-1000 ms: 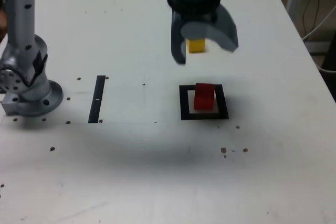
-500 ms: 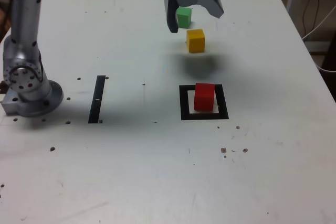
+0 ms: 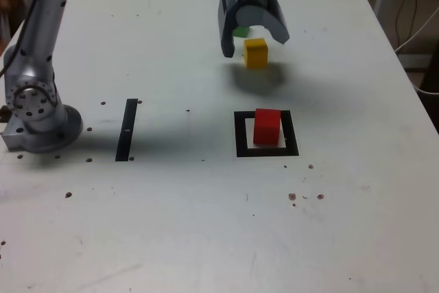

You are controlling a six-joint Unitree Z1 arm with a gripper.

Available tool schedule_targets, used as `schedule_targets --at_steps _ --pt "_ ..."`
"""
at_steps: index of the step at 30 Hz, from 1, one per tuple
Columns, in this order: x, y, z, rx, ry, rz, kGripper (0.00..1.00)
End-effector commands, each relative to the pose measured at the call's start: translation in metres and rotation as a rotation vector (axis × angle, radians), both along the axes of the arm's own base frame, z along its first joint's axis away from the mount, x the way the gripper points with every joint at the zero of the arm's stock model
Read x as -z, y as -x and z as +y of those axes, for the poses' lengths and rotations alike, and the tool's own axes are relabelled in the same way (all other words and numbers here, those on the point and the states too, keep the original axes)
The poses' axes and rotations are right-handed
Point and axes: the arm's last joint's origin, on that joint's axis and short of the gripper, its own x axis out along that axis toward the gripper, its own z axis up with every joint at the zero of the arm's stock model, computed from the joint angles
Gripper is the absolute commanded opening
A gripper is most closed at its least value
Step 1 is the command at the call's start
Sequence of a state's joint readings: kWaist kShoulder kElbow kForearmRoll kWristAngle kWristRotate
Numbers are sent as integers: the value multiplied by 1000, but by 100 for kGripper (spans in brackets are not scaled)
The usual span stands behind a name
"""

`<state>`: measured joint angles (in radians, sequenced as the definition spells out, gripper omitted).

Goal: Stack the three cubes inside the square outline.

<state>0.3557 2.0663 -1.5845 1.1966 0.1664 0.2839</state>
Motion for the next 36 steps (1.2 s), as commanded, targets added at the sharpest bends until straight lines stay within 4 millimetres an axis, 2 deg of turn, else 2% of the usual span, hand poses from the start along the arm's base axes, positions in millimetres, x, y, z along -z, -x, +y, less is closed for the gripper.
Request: schedule_targets --at_steps 1,9,12,19,32,36 --pt "8 -4 2 -5 -9 5 92" --pt "17 -13 6 -10 -22 2 85" --pt "20 -16 7 -11 -24 3 79" --pt "18 -20 10 -10 -38 -2 57" --pt "27 -25 11 -10 -29 12 44" --pt "27 -26 12 -10 -29 8 35"
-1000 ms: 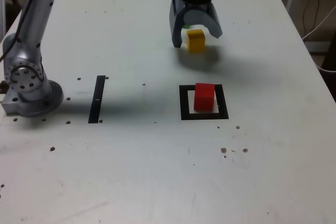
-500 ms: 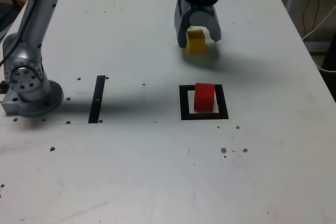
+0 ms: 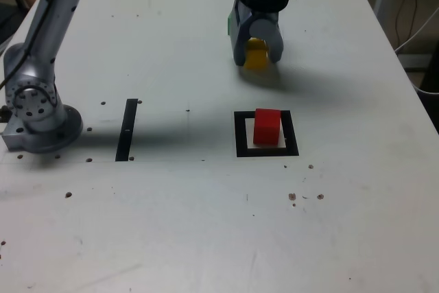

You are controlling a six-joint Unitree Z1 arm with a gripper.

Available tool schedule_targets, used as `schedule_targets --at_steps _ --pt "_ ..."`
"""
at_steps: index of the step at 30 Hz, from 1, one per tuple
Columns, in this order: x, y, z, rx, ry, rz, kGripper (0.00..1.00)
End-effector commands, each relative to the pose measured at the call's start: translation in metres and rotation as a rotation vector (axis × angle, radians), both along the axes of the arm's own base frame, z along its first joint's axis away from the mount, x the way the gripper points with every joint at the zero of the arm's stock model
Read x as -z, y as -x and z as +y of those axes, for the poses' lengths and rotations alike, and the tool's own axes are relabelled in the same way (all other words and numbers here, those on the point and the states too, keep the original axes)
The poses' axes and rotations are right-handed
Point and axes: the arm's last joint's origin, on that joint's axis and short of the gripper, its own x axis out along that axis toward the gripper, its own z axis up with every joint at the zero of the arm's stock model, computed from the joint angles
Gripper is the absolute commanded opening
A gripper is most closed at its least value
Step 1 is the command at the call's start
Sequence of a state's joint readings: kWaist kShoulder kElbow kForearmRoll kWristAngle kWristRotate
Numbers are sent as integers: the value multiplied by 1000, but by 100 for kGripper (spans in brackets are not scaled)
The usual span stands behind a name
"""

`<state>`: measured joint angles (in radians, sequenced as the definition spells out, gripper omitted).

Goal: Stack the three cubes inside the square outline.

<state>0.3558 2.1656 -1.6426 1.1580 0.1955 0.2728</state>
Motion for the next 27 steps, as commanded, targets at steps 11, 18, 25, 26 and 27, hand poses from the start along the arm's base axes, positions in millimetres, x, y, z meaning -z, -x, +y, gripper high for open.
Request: schedule_targets --at_steps 11,18,25,26,27 --pt "-13 1 -4 2 8 -30 17" --pt "-50 11 -31 40 12 -59 17" --pt "-98 31 -106 130 21 -90 17" --pt "-101 34 -119 143 25 -90 17" --pt "-104 36 -131 155 30 -90 17"
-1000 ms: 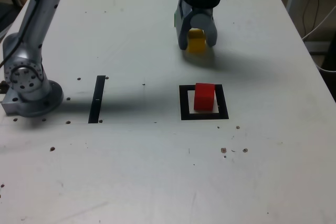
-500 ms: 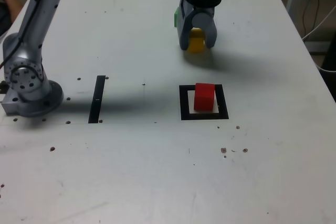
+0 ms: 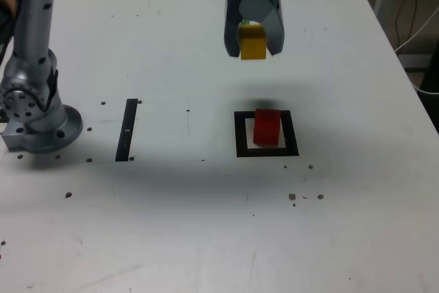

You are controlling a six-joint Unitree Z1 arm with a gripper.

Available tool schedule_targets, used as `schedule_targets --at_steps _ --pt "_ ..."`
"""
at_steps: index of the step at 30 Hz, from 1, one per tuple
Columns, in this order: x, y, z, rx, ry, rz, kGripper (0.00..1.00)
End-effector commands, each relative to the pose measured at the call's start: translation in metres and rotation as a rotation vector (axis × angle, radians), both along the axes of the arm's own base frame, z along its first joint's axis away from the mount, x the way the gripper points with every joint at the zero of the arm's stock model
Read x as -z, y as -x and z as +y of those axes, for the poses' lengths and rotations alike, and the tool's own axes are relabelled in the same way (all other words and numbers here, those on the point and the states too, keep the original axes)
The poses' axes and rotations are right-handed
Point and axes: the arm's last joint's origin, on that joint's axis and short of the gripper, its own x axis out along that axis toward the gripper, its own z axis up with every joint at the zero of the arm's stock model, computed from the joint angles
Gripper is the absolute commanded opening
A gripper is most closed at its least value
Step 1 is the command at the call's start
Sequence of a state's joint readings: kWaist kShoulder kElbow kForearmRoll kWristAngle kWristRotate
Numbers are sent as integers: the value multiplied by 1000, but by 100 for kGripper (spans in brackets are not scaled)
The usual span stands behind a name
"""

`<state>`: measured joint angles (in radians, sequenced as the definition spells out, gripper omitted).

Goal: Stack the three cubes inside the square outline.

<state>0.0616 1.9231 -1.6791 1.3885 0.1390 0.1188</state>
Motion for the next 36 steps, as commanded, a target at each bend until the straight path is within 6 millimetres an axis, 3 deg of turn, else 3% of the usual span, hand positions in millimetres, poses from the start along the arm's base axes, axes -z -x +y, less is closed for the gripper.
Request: schedule_targets --at_steps 1,6,11,36 --pt "-5 3 -21 29 7 -7 17" --pt "1 4 -61 62 31 14 17" --pt "8 2 -80 77 47 24 17" --pt "47 -21 -86 71 50 61 18"
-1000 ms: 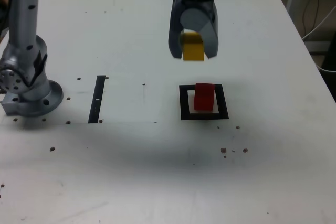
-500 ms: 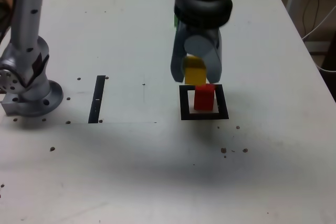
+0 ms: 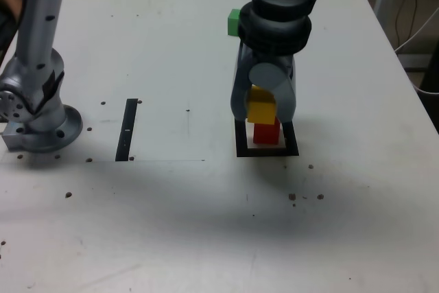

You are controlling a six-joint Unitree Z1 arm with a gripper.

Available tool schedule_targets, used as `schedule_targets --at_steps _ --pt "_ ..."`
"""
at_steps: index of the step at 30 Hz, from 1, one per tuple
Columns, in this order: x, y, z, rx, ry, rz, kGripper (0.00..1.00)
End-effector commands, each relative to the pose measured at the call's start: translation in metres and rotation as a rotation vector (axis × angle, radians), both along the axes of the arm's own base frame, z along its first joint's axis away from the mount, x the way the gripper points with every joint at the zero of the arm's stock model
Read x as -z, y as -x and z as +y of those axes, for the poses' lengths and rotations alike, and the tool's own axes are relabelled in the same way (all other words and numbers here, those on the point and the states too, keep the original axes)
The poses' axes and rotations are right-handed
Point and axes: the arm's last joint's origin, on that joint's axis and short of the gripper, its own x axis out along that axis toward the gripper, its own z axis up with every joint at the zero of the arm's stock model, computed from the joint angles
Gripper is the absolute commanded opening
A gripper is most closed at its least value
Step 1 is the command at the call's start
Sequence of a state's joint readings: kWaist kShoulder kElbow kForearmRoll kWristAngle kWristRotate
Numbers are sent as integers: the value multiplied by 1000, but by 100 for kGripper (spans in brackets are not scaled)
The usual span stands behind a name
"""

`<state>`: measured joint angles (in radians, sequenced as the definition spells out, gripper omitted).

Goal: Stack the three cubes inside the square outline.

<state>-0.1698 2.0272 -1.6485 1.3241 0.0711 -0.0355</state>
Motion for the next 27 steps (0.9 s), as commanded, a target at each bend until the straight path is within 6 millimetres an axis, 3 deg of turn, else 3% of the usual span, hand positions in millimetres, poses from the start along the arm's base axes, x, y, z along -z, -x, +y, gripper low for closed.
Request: schedule_targets --at_steps 1,27 --pt "4 -2 -1 -1 0 4 18" --pt "16 -6 7 -9 -9 -10 21"
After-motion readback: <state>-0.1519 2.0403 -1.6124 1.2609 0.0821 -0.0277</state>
